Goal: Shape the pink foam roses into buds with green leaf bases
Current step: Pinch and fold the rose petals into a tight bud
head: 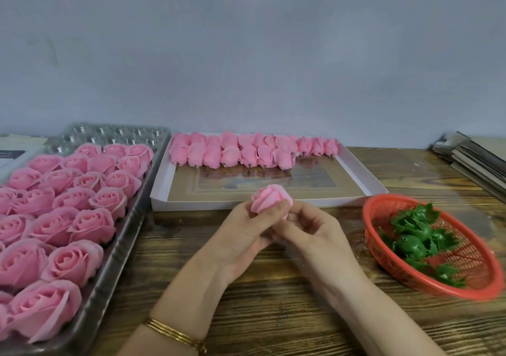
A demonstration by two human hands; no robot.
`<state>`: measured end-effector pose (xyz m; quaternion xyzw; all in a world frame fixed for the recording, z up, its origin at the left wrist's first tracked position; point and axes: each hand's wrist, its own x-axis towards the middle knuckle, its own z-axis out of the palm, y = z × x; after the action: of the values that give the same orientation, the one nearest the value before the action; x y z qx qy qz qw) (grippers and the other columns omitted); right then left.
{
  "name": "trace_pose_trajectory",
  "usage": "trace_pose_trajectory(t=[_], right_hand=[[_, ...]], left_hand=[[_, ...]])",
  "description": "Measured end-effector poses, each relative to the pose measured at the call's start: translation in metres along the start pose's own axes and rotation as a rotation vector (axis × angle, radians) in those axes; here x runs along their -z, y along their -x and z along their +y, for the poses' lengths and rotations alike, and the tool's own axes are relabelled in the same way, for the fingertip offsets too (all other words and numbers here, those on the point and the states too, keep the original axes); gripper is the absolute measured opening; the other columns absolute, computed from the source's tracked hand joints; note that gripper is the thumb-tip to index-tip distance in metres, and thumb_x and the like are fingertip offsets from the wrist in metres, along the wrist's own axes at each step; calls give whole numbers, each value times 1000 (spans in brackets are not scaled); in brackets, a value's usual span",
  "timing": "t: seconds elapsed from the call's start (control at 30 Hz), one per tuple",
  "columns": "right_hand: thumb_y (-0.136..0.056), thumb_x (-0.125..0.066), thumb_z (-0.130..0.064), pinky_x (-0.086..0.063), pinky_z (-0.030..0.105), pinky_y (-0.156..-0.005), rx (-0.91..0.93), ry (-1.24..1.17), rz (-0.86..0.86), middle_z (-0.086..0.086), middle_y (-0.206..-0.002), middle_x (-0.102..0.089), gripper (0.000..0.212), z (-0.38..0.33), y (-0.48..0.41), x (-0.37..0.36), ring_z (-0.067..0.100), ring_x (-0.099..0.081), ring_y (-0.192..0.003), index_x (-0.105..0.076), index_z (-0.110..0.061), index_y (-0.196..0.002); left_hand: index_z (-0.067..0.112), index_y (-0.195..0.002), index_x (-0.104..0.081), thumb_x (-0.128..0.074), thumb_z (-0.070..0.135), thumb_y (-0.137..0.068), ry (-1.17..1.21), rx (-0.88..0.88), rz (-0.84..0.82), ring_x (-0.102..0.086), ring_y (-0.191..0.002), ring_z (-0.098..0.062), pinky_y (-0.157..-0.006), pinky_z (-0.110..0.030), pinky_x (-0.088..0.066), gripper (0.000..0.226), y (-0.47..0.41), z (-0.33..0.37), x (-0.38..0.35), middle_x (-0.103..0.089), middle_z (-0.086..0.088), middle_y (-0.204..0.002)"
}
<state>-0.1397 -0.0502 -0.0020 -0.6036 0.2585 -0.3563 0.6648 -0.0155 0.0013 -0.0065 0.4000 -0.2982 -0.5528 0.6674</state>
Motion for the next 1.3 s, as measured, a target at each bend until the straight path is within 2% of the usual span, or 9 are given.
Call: trace_pose_trajectory(t=[0.1,0.17,0.37,0.53,0.67,0.9,1.07,1.2,1.3], right_hand=[[-78,-79,-16,-50,31,-83,-10,-75,-71,23,-103,-71,32,0,1,-3,18,-63,-85,-72,-4,-107],[-71,-79,-17,-51,30,-80,-57,-152,-85,23,-99,-69,40,0,1,-2,18,-62,-81,-72,-1,-107],[-62,-77,-6,-58,23,-68,-241,-334,-60,15,-78,-69,48,-4,1,0,18,-67,-69,-61,-1,-107],[-77,-73,-8,-56,31,-76,-267,-71,20,17,-95,-74,39,-14,3,7,29,-72,-90,-61,-5,-114],[-71,-79,-21,-53,36,-82,-142,51,225,12,-96,-71,35,-16,2,13,19,-66,-85,-66,-13,-103],[-61,-83,-35,-55,42,-91,-125,55,155,12,-95,-74,43,-9,1,7,26,-70,-95,-71,-11,-95],[-58,-84,-31,-56,34,-84,-145,79,142,11,-93,-74,42,-5,-2,7,28,-71,-94,-73,-11,-93],[-62,-89,-33,-56,39,-89,-142,62,128,12,-94,-74,43,-1,-2,6,28,-71,-94,-72,-10,-94],[-89,-67,-25,-55,35,-83,-126,-63,120,15,-99,-73,26,2,-4,6,25,-69,-93,-70,-2,-99]], left_hand=[[10,-96,-76,-82,30,-68,-56,8,-3,-63,-107,-35,-103,-47,-45,35,0,-2,-1,-69,-20,-104],[6,-104,-74,-82,34,-64,-68,16,-10,-62,-102,-31,-93,-45,-46,48,1,-1,-1,-68,-21,-103],[9,-103,-76,-74,22,-76,-97,17,-5,-57,-101,-33,-84,-42,-40,30,0,-2,1,-69,-22,-104],[7,-104,-75,-77,20,-79,-240,-101,86,-69,-101,-25,-88,-34,-55,28,0,-4,1,-74,-16,-103],[4,-83,-69,-78,24,-81,-565,-281,177,-59,-73,-11,-70,-23,-47,22,0,-9,-2,-67,-10,-75],[19,-92,-74,-71,23,-76,-708,-278,88,-70,-95,-26,-87,-55,-54,17,-3,-18,-5,-75,-6,-95],[41,-75,-69,-71,33,-70,-766,-296,101,-71,-86,-11,-80,-39,-58,10,-4,-20,-4,-75,9,-85],[39,-75,-69,-70,22,-84,-822,-319,152,-67,-76,-4,-68,-27,-53,19,-3,-20,-4,-72,12,-78],[24,-71,-69,-72,31,-81,-696,-352,244,-63,-69,-6,-64,-22,-51,12,-2,-15,-7,-68,8,-69]])
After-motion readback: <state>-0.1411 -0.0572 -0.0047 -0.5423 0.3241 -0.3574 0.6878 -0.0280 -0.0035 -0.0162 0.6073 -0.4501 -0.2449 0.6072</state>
